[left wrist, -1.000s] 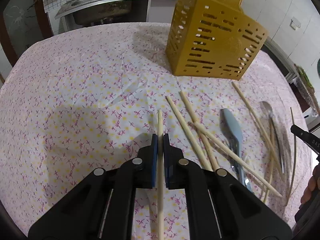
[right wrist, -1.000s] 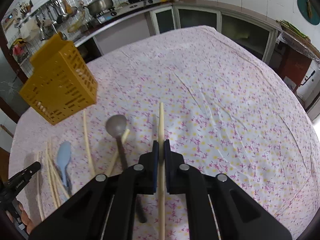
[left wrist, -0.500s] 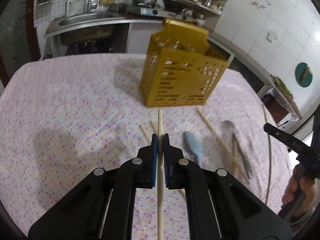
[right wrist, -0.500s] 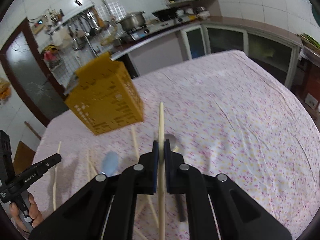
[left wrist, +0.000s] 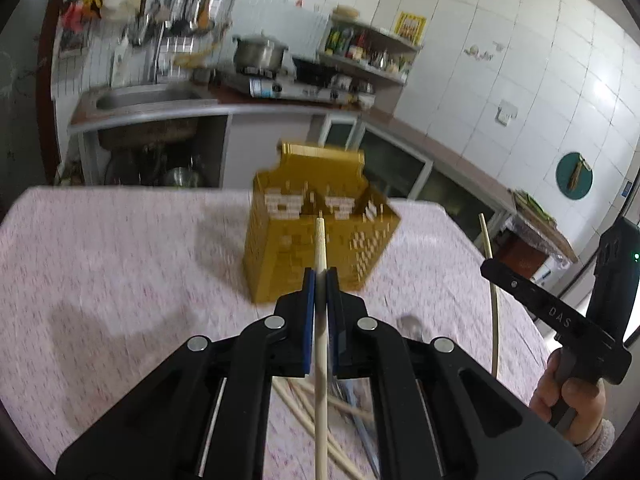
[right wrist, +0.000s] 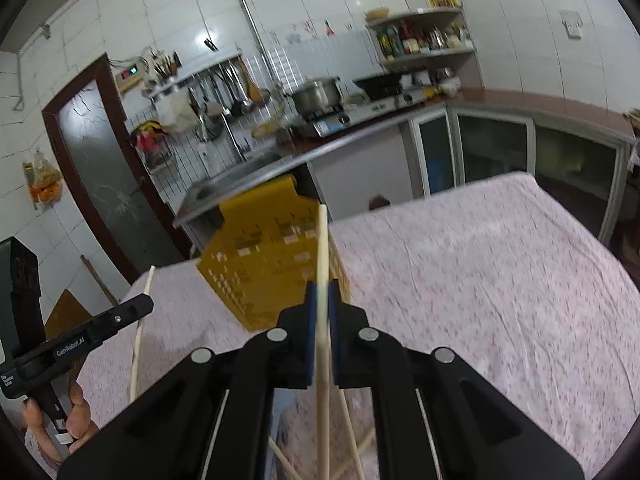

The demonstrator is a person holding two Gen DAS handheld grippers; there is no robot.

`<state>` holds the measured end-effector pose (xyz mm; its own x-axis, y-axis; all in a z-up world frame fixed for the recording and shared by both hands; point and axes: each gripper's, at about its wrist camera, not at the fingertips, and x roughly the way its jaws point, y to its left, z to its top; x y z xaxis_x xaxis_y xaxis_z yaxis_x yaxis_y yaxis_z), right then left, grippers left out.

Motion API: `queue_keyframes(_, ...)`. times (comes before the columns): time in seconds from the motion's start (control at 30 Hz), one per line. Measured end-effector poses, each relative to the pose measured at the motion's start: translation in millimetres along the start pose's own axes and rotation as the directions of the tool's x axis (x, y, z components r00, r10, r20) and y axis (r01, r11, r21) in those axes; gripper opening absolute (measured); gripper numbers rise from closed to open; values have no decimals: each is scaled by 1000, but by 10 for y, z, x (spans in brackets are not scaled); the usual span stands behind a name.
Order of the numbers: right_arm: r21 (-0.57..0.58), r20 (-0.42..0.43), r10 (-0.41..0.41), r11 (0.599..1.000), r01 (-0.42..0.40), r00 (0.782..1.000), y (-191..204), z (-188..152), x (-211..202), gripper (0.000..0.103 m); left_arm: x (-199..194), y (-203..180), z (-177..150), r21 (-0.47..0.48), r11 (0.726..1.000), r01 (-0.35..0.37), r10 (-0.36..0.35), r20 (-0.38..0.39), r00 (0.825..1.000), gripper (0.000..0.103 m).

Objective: Organize utensils
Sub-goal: 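Lift both held chopsticks and carry them above the yellow holder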

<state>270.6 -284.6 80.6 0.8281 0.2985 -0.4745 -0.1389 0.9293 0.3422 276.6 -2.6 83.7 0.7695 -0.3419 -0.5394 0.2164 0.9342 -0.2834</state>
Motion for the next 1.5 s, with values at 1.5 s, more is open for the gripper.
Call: queue_keyframes(1.5,-190,552,114,982,-9,826,500,1139,1023,6,779,-282,1294,149,972,-182,88,487,869,4)
